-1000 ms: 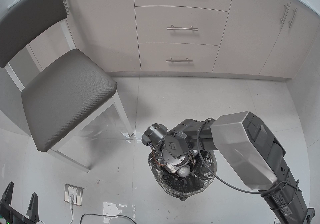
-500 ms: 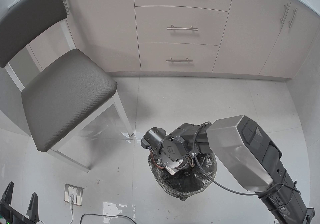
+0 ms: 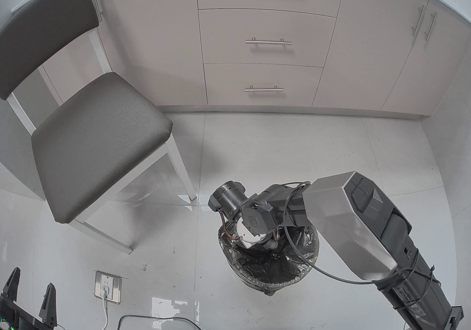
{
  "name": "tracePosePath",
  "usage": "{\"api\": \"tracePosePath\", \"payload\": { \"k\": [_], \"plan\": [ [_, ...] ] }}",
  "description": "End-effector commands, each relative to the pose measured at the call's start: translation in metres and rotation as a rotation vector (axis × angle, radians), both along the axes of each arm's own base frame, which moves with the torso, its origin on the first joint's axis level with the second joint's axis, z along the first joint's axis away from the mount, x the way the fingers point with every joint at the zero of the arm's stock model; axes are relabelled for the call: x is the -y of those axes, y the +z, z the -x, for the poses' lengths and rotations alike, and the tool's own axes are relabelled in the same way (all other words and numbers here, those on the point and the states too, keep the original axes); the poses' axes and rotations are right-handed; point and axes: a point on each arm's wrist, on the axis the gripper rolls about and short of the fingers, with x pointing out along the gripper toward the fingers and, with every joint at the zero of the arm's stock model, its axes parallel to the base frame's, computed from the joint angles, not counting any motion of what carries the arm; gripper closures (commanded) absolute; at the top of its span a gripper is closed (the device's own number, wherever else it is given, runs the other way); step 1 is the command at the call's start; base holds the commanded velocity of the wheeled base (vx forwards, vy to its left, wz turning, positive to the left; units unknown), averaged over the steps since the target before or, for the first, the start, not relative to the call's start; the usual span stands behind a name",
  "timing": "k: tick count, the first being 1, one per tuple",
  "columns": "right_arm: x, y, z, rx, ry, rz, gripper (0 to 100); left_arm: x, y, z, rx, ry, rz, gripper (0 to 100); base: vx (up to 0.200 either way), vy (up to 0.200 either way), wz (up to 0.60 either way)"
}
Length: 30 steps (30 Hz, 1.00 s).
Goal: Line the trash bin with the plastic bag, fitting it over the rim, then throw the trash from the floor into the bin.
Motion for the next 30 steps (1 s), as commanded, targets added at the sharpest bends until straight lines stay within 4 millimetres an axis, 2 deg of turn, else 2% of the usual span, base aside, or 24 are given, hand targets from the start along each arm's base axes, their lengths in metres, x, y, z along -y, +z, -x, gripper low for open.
{"api": "tracePosePath", "payload": {
  "k": [1, 3, 4, 9, 12, 15, 16, 21, 26, 30],
  "plan": [
    [0.004, -0.009, -0.01, 0.035, -0.008, 0.018, 100, 0.0, 0.0, 0.001, 0.015, 0.0, 0.0, 0, 0.0, 0.0, 0.0],
    [0.004, -0.009, -0.01, 0.038, -0.009, 0.018, 100, 0.0, 0.0, 0.001, 0.015, 0.0, 0.0, 0, 0.0, 0.0, 0.0],
    [0.005, -0.011, -0.022, 0.101, 0.004, 0.008, 100, 0.0, 0.0, 0.001, 0.015, 0.0, 0.0, 0, 0.0, 0.0, 0.0],
    [0.005, -0.016, -0.033, 0.147, 0.036, 0.007, 100, 0.0, 0.0, 0.001, 0.015, 0.0, 0.0, 0, 0.0, 0.0, 0.0],
    [0.013, -0.032, -0.038, 0.13, 0.021, 0.026, 100, 0.0, 0.0, 0.001, 0.015, 0.0, 0.001, 0, 0.0, 0.0, 0.0],
    [0.015, -0.037, -0.04, 0.124, 0.016, 0.031, 100, 0.0, 0.0, 0.001, 0.016, 0.0, 0.0, 0, 0.0, 0.0, 0.0],
    [0.022, -0.048, -0.046, 0.124, 0.001, 0.033, 100, 0.0, 0.0, 0.001, 0.015, 0.0, 0.0, 0, 0.0, 0.0, 0.0],
    [0.032, -0.064, -0.055, 0.122, -0.021, 0.039, 100, 0.0, 0.0, 0.001, 0.015, 0.0, 0.0, 0, 0.0, 0.0, 0.0],
    [0.037, -0.072, -0.057, 0.11, -0.031, 0.049, 100, 0.0, 0.0, 0.001, 0.015, 0.0, 0.0, 0, 0.0, 0.0, 0.0],
    [0.038, -0.068, -0.058, 0.116, -0.037, 0.042, 100, 0.0, 0.0, 0.001, 0.015, 0.0, 0.0, 0, 0.0, 0.0, 0.0]
  ]
}}
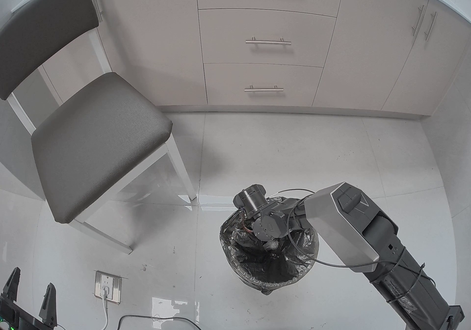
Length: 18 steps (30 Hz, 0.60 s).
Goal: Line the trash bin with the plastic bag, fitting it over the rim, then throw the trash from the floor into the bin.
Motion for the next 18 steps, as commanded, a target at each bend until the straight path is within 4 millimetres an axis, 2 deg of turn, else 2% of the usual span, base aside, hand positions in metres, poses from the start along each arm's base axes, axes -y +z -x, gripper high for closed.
{"api": "tracePosePath", "payload": {
  "k": [1, 5, 7, 9, 18],
  "plan": [
    [0.001, -0.001, 0.0, -0.005, -0.001, 0.003, 100, 0.0, 0.0, 0.001, 0.015, 0.0, 0.0, 0, 0.0, 0.0, 0.0],
    [0.0, 0.018, 0.0, 0.007, -0.001, -0.005, 100, 0.0, 0.0, 0.001, 0.017, 0.0, 0.0, 0, 0.0, 0.0, 0.0],
    [0.0, 0.021, 0.002, -0.004, 0.001, 0.004, 100, 0.0, 0.0, 0.001, 0.015, 0.0, 0.0, 0, 0.0, 0.0, 0.0],
    [0.005, 0.042, 0.006, -0.044, -0.003, 0.032, 100, 0.0, 0.0, 0.001, 0.015, 0.0, 0.002, 0, 0.0, 0.0, 0.0],
    [0.017, 0.071, 0.007, -0.059, -0.03, 0.058, 100, 0.0, 0.0, 0.001, 0.015, 0.002, 0.002, 0, 0.0, 0.0, 0.0]
  ]
}}
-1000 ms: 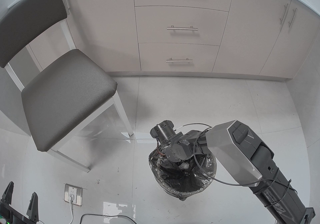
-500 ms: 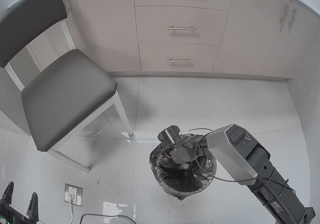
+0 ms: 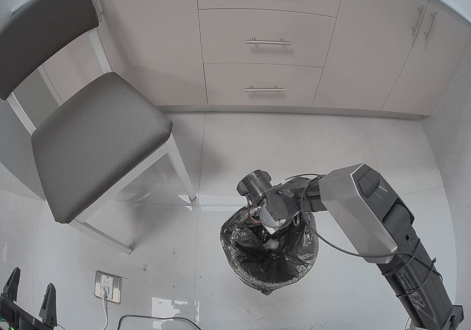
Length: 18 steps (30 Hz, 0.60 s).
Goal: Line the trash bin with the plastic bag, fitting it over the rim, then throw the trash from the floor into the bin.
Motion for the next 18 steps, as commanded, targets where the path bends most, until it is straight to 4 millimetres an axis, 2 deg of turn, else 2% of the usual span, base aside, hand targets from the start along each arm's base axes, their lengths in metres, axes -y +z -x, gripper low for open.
{"api": "tracePosePath", "payload": {
  "k": [1, 10, 18],
  "plan": [
    [0.007, 0.023, -0.003, 0.034, -0.023, -0.002, 100, 0.0, 0.0, 0.001, 0.016, 0.001, 0.001, 0, 0.0, 0.0, 0.0],
    [0.02, 0.027, -0.01, 0.033, -0.055, 0.005, 100, 0.0, 0.0, 0.001, 0.018, 0.001, 0.001, 0, 0.0, 0.0, 0.0],
    [0.021, 0.048, -0.001, 0.002, -0.046, 0.026, 100, 0.0, 0.0, 0.001, 0.016, 0.001, 0.001, 0, 0.0, 0.0, 0.0]
  ]
}}
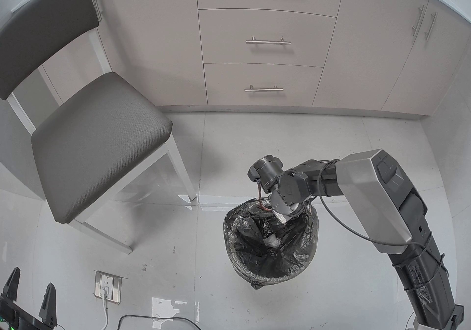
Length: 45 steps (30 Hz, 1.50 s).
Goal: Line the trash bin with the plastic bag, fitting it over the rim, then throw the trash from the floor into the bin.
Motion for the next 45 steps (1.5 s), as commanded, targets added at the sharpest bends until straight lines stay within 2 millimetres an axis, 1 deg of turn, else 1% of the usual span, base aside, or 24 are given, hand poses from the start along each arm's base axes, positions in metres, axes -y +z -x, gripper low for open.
{"api": "tracePosePath", "payload": {
  "k": [1, 5, 9, 18, 21, 24, 33, 37, 45],
  "plan": [
    [0.0, 0.016, 0.005, -0.002, 0.004, -0.002, 100, 0.0, -0.001, 0.001, 0.015, 0.001, 0.0, 0, 0.0, 0.0, 0.0],
    [-0.001, 0.019, 0.009, -0.011, -0.003, -0.002, 100, 0.0, -0.001, 0.001, 0.015, 0.001, 0.0, 0, 0.0, 0.0, 0.0],
    [0.001, 0.018, 0.011, -0.037, -0.006, 0.014, 100, 0.0, -0.001, 0.001, 0.015, 0.001, 0.0, 0, 0.0, 0.0, 0.0],
    [0.009, -0.008, 0.006, -0.07, -0.053, 0.023, 100, 0.0, -0.001, 0.001, 0.015, 0.001, 0.002, 0, 0.0, 0.0, 0.0],
    [0.011, -0.01, 0.006, -0.086, -0.053, 0.035, 100, 0.0, -0.001, 0.001, 0.015, 0.002, 0.002, 0, 0.0, 0.0, 0.0],
    [0.019, -0.013, 0.006, -0.127, -0.071, 0.062, 100, 0.0, -0.001, 0.001, 0.015, 0.001, 0.002, 0, 0.0, 0.0, 0.0],
    [0.038, -0.004, 0.002, -0.13, -0.135, 0.094, 100, 0.0, -0.001, 0.001, 0.015, 0.002, 0.002, 0, 0.0, 0.0, 0.0],
    [0.044, -0.006, 0.003, -0.149, -0.165, 0.098, 100, 0.0, -0.001, 0.001, 0.015, 0.002, 0.002, 0, 0.0, 0.0, 0.0],
    [0.057, -0.03, 0.002, -0.198, -0.245, 0.104, 100, 0.0, -0.001, 0.001, 0.015, 0.001, 0.002, 0, 0.0, 0.0, 0.0]
  ]
}}
